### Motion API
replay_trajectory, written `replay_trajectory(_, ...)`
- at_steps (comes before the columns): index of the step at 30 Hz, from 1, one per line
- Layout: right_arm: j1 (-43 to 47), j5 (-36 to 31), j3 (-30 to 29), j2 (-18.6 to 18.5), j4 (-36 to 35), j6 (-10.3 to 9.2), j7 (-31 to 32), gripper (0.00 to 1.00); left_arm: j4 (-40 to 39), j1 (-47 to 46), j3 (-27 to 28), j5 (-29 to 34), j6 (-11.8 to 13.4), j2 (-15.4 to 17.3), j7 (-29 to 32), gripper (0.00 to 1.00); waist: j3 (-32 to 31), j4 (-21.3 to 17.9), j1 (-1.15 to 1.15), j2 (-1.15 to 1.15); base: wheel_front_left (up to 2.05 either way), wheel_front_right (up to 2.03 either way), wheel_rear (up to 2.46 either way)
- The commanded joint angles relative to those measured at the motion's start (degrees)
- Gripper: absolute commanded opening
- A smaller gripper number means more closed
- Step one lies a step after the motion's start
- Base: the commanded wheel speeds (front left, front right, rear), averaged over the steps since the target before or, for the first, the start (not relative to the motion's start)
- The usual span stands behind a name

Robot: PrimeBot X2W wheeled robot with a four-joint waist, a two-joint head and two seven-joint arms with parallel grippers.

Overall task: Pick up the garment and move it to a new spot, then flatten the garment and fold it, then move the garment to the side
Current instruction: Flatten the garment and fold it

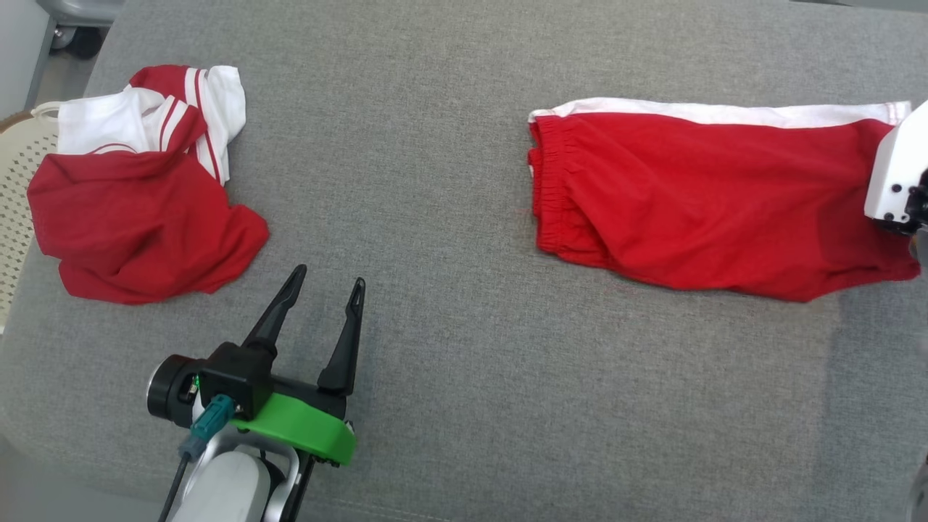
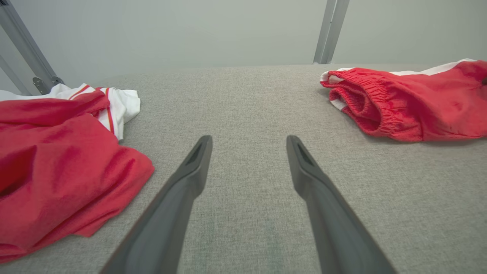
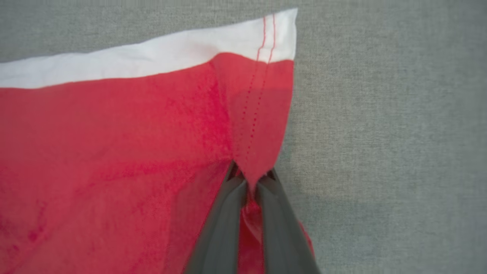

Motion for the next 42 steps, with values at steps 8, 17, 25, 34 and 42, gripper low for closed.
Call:
replay_trajectory(8,-1.3,-7.8,1.0,-4.2,-2.6,-0.02,-0.1,0.00,0.8,0.8,-0.9,-0.6,-0.3,-0.2,-0.2,1.00,-1.6,0.8,-0.01,0.00,0.00,0.00,0.00)
replay_trajectory(17,-2.5,-5.0,8.4,-1.0,-4.6,-0.02,3.1,0.00,1.6,1.3,-1.9,-1.1,-0.1,-0.6,-0.2,1.00,-3.9,1.5,-0.01,0.00,0.00,0.00,0.00)
replay_trajectory(25,-5.1,2.4,17.9,3.8,-4.1,-0.02,7.1,0.00,2.2,0.2,-2.7,-1.6,-0.5,-1.0,-0.3,1.00,-5.0,2.5,-0.01,0.00,0.00,0.00,0.00)
replay_trajectory(34,-7.8,1.0,19.1,7.2,2.7,-0.01,5.4,0.00,3.8,-1.2,-4.5,-1.8,-1.6,-2.4,-0.8,1.00,-4.2,5.9,-0.01,0.00,0.00,0.00,0.00)
replay_trajectory(42,-8.4,0.0,19.2,9.0,8.1,-0.01,3.6,0.04,5.2,-1.5,-5.1,-1.9,-2.0,-3.3,-1.3,1.00,-4.0,7.6,-0.01,0.00,0.00,0.00,0.00)
